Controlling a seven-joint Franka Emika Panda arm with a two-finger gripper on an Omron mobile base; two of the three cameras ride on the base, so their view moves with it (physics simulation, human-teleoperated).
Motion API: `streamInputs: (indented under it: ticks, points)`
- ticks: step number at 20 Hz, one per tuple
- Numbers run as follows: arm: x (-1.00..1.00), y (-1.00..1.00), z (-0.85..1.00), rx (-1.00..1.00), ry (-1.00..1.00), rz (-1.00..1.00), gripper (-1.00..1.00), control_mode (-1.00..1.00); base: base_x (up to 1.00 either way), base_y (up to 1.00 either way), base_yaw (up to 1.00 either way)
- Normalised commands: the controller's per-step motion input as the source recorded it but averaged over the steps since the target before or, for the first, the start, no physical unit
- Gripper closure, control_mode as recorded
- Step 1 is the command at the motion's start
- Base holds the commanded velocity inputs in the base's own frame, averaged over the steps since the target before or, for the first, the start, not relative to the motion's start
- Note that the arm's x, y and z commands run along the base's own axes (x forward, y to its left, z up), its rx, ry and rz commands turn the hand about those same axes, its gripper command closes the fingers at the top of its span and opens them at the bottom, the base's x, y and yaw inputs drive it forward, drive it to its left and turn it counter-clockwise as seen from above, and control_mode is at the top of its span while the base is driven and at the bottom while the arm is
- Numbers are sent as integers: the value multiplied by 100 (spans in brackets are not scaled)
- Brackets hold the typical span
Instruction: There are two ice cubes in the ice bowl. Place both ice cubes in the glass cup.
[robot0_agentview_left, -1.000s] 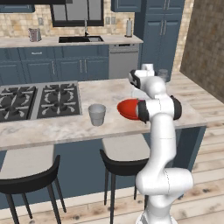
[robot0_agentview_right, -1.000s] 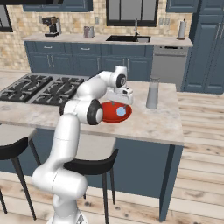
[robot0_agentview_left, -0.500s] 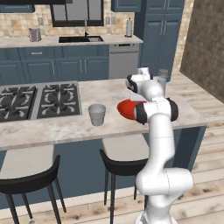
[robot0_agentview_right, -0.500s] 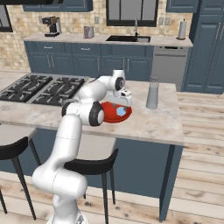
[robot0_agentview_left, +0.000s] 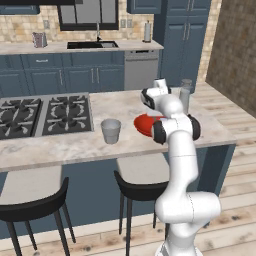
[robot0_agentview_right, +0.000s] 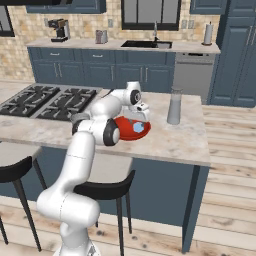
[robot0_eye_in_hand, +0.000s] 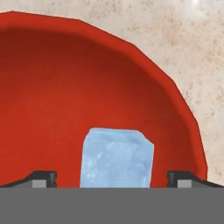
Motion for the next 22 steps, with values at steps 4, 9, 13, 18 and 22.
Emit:
streamInputs:
  ticks: [4, 9, 13, 18, 22]
  points:
    - [24, -2, 0, 0, 0, -2, -100, -100, 0, 0, 0]
    - [0, -3, -15, -1, 0, -3, -100, -100, 0, 0, 0]
    - [-1, -4, -21, -1, 3, -3, -100, -100, 0, 0, 0]
    - [-4, -1, -22, -1, 8, -1, 100, -100, 0, 0, 0]
    - [0, 0, -1, 0, 3, 0, 100, -100, 0, 0, 0]
